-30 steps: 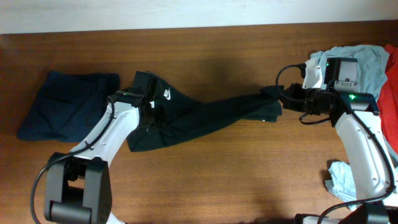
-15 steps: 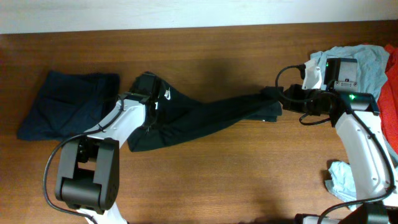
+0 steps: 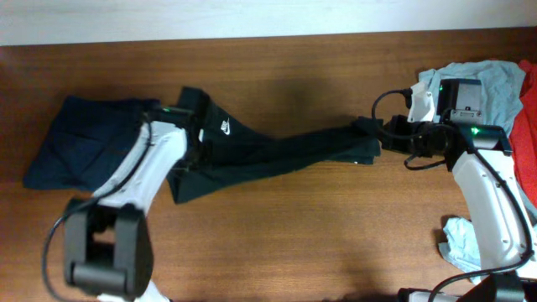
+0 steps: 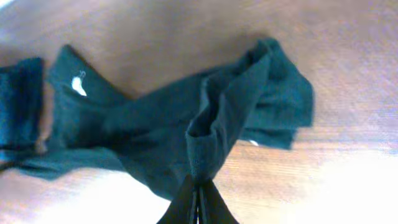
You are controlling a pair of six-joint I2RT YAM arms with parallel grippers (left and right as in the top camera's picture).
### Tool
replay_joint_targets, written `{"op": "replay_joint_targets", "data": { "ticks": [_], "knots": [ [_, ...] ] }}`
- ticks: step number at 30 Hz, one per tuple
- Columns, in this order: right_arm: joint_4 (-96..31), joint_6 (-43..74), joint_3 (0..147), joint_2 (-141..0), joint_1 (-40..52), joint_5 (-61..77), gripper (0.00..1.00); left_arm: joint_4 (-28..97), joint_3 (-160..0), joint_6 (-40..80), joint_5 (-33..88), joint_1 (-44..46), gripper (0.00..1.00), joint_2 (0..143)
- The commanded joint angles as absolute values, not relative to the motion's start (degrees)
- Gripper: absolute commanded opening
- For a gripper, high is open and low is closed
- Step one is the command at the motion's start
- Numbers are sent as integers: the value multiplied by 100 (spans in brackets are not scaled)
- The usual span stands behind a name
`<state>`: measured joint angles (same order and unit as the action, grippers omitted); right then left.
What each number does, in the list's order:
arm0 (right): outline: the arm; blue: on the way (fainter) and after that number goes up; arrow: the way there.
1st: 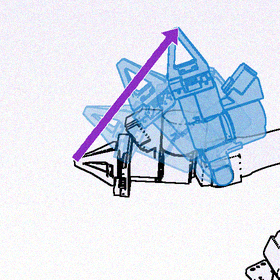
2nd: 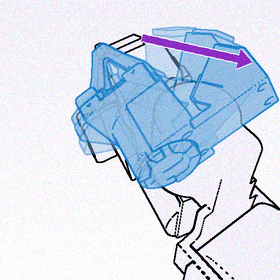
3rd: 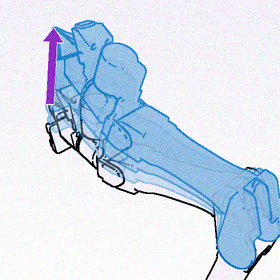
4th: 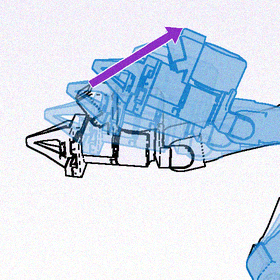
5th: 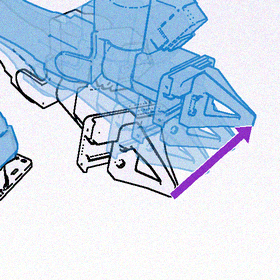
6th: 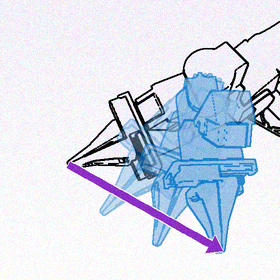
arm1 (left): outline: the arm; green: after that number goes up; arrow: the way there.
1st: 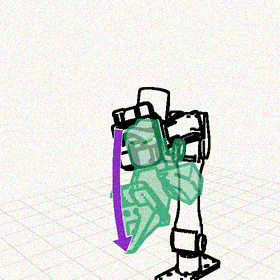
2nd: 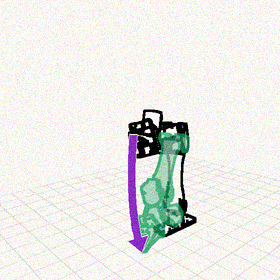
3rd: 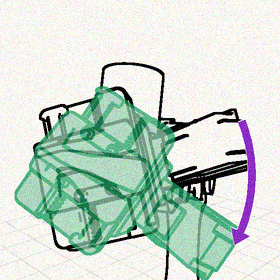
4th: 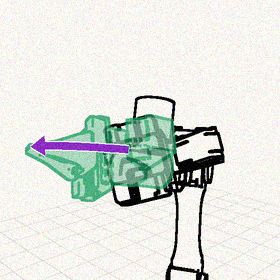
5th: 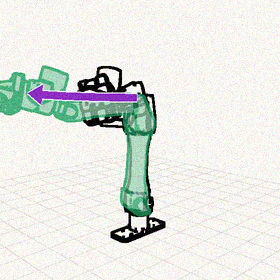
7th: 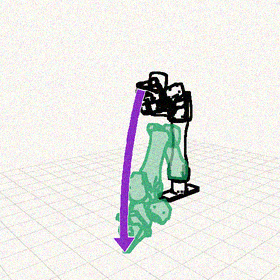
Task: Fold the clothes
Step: 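Lift the shirt with both grippers, shake and lay it flat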
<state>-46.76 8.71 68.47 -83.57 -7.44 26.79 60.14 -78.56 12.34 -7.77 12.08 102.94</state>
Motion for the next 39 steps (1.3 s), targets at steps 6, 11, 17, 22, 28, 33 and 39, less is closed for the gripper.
{"op": "replay_joint_targets", "data": {
  "ticks": [6, 11, 17, 22, 28, 33, 39],
  "knots": [
    [-5509, 996, 6971, -8243, -725, 1876, 4, 7522, -8370, 1885, -888, 930, 0, 8785],
    [-5487, 991, 6984, -8108, -725, 1876, 4, 7376, -8374, 1879, -906, 930, 0, 8169],
    [-5557, 843, 7404, -7290, -722, 1876, 4, 7205, -8785, 1452, -880, 947, 0, 7244],
    [-5739, 954, 8318, -6049, -714, 1881, 4, 7205, -10372, 351, -200, 947, 0, 6554],
    [-5977, 954, 9166, -5463, -714, 1879, 4, 7185, -11904, -119, -102, 947, 0, 6431],
    [-5979, 982, 9229, -5522, -714, 1879, 4, 7070, -12011, -237, -102, 947, 0, 6560],
    [-5857, 978, 9229, -6112, -714, 1879, 4, 6932, -12011, -416, -5, 947, 0, 7347]
  ]
}}
